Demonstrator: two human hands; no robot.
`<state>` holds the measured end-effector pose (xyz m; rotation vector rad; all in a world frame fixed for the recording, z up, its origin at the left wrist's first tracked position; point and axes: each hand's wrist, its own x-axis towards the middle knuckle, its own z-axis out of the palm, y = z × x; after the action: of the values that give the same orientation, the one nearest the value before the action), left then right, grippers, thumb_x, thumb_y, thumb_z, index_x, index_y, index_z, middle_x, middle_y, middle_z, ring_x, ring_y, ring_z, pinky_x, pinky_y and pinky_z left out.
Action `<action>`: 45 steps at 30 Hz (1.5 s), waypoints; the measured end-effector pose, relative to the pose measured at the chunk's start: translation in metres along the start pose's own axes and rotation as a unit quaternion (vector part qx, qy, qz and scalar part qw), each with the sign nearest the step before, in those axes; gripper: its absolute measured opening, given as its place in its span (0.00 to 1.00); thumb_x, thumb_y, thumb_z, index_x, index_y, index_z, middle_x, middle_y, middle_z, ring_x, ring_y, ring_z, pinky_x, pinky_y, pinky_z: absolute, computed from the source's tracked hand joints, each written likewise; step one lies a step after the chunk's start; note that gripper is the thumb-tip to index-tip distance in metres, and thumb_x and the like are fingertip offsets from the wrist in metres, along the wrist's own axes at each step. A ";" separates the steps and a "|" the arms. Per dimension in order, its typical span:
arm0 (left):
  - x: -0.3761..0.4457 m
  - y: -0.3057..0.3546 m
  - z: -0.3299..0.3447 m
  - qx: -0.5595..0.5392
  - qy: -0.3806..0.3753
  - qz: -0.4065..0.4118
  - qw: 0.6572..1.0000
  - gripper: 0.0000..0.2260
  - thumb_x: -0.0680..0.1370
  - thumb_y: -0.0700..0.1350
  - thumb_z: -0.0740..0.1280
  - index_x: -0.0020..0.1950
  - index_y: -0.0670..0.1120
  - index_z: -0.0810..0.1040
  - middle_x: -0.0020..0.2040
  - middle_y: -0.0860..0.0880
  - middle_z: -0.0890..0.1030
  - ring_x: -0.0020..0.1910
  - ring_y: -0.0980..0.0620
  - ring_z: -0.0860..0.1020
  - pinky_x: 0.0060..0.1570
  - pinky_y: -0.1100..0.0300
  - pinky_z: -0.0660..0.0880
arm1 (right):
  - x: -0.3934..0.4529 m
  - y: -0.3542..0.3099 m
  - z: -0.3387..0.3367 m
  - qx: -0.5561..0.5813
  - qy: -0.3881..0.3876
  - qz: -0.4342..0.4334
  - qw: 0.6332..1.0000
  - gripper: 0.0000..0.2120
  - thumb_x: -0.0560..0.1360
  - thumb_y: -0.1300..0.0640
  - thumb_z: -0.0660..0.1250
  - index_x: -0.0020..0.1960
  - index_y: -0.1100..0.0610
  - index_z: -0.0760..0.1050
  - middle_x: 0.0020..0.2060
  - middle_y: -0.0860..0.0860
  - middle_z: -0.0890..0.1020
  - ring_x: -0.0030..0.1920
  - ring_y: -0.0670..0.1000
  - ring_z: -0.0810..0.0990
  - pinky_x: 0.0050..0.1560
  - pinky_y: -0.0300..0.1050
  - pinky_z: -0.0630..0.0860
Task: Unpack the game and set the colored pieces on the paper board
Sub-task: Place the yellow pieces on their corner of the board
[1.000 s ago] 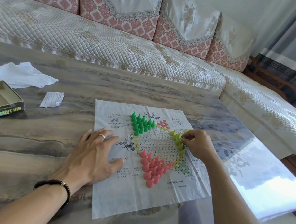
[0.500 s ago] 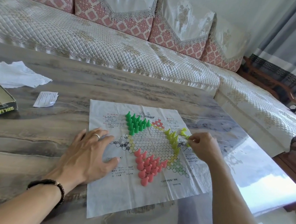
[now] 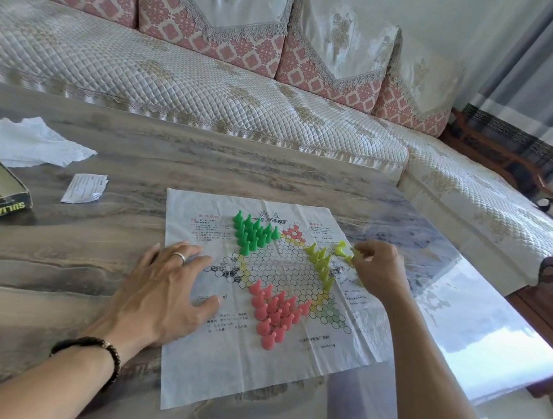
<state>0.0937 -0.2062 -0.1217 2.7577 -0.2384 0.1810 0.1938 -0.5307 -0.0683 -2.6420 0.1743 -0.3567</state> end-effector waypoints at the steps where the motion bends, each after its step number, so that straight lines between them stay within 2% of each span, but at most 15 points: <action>1: 0.000 0.000 0.000 -0.001 -0.002 0.000 1.000 0.38 0.67 0.70 0.47 0.74 0.55 0.63 0.75 0.54 0.62 0.75 0.56 0.55 0.75 0.52 0.49 | 0.000 -0.002 -0.002 0.017 -0.003 -0.003 1.000 0.09 0.73 0.64 0.66 0.50 0.59 0.81 0.42 0.50 0.82 0.41 0.52 0.80 0.45 0.51 0.80; 4: 0.000 0.000 -0.001 0.003 -0.004 -0.001 1.000 0.38 0.67 0.70 0.47 0.74 0.55 0.62 0.75 0.54 0.61 0.76 0.56 0.54 0.75 0.52 0.48 | -0.001 -0.006 -0.003 0.054 -0.014 -0.012 0.998 0.04 0.73 0.62 0.68 0.44 0.56 0.80 0.39 0.49 0.82 0.39 0.50 0.79 0.42 0.45 0.79; 6: 0.000 0.000 0.000 0.004 -0.004 -0.002 1.000 0.38 0.67 0.70 0.47 0.74 0.56 0.62 0.75 0.54 0.61 0.76 0.56 0.54 0.75 0.52 0.48 | -0.003 -0.005 -0.002 0.083 -0.024 -0.010 0.996 0.04 0.73 0.60 0.70 0.40 0.54 0.79 0.37 0.48 0.81 0.38 0.49 0.78 0.39 0.41 0.76; 9: 0.000 0.001 0.000 0.000 -0.003 -0.004 1.000 0.39 0.66 0.70 0.46 0.74 0.55 0.63 0.75 0.54 0.62 0.75 0.55 0.55 0.75 0.51 0.49 | -0.006 -0.003 0.000 0.112 -0.039 -0.001 0.993 0.03 0.73 0.58 0.72 0.40 0.55 0.81 0.32 0.48 0.78 0.31 0.46 0.73 0.34 0.41 0.73; 12: 0.001 -0.001 0.000 0.006 -0.007 -0.004 1.000 0.39 0.66 0.70 0.46 0.74 0.55 0.62 0.75 0.54 0.61 0.76 0.55 0.54 0.75 0.51 0.49 | -0.008 -0.004 0.003 0.103 -0.061 -0.008 0.993 0.02 0.73 0.60 0.71 0.41 0.57 0.81 0.27 0.46 0.75 0.25 0.43 0.69 0.29 0.36 0.68; 17: 0.001 0.000 0.000 0.009 -0.008 -0.005 1.000 0.40 0.66 0.71 0.45 0.74 0.55 0.62 0.75 0.54 0.61 0.75 0.56 0.54 0.75 0.51 0.49 | -0.011 -0.002 0.008 0.063 -0.083 -0.011 0.994 0.02 0.72 0.60 0.71 0.42 0.57 0.82 0.28 0.47 0.77 0.25 0.42 0.70 0.27 0.33 0.66; 22: 0.000 0.000 0.000 0.003 -0.006 -0.002 1.000 0.39 0.66 0.70 0.46 0.74 0.54 0.63 0.75 0.53 0.62 0.75 0.55 0.55 0.75 0.51 0.49 | -0.011 -0.002 0.010 0.029 -0.091 -0.030 0.995 0.01 0.73 0.60 0.72 0.44 0.57 0.82 0.31 0.47 0.79 0.30 0.42 0.73 0.31 0.32 0.66; 27: 0.002 -0.001 0.001 0.003 -0.005 -0.001 1.000 0.38 0.67 0.70 0.47 0.74 0.55 0.62 0.75 0.53 0.62 0.75 0.55 0.55 0.75 0.50 0.49 | -0.012 -0.005 0.011 0.004 -0.101 -0.042 0.994 0.01 0.73 0.60 0.71 0.44 0.56 0.82 0.32 0.45 0.78 0.31 0.40 0.73 0.27 0.27 0.64; 32: 0.001 -0.002 0.002 0.004 0.000 0.002 1.000 0.37 0.68 0.70 0.48 0.73 0.55 0.63 0.75 0.53 0.62 0.75 0.55 0.55 0.75 0.50 0.50 | -0.011 -0.005 0.011 0.010 -0.099 -0.038 0.994 0.04 0.73 0.61 0.71 0.47 0.57 0.82 0.34 0.46 0.80 0.33 0.40 0.75 0.27 0.26 0.66; 36: 0.000 -0.001 0.001 0.002 -0.002 0.001 1.000 0.37 0.68 0.70 0.48 0.74 0.55 0.63 0.75 0.53 0.62 0.75 0.55 0.55 0.75 0.50 0.49 | -0.011 -0.001 0.003 0.020 -0.078 -0.030 0.996 0.07 0.73 0.63 0.70 0.51 0.59 0.82 0.35 0.48 0.81 0.34 0.42 0.77 0.32 0.29 0.67; 42: 0.000 0.000 0.000 -0.005 0.001 0.003 1.000 0.39 0.67 0.70 0.48 0.73 0.54 0.64 0.75 0.52 0.63 0.75 0.54 0.56 0.75 0.51 0.49 | -0.017 0.012 -0.020 0.038 0.035 0.019 0.998 0.07 0.73 0.64 0.66 0.44 0.57 0.83 0.34 0.46 0.82 0.37 0.47 0.79 0.40 0.40 0.74; 45: 0.000 0.000 -0.001 -0.004 -0.003 0.001 1.000 0.40 0.66 0.71 0.46 0.74 0.54 0.63 0.75 0.52 0.62 0.76 0.54 0.55 0.75 0.51 0.48 | -0.023 0.026 -0.026 0.009 0.042 0.045 0.998 0.09 0.73 0.64 0.65 0.41 0.54 0.82 0.34 0.46 0.81 0.39 0.50 0.79 0.41 0.43 0.74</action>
<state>0.0939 -0.2056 -0.1208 2.7507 -0.2425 0.1719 0.1625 -0.5609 -0.0635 -2.5929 0.3142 -0.4384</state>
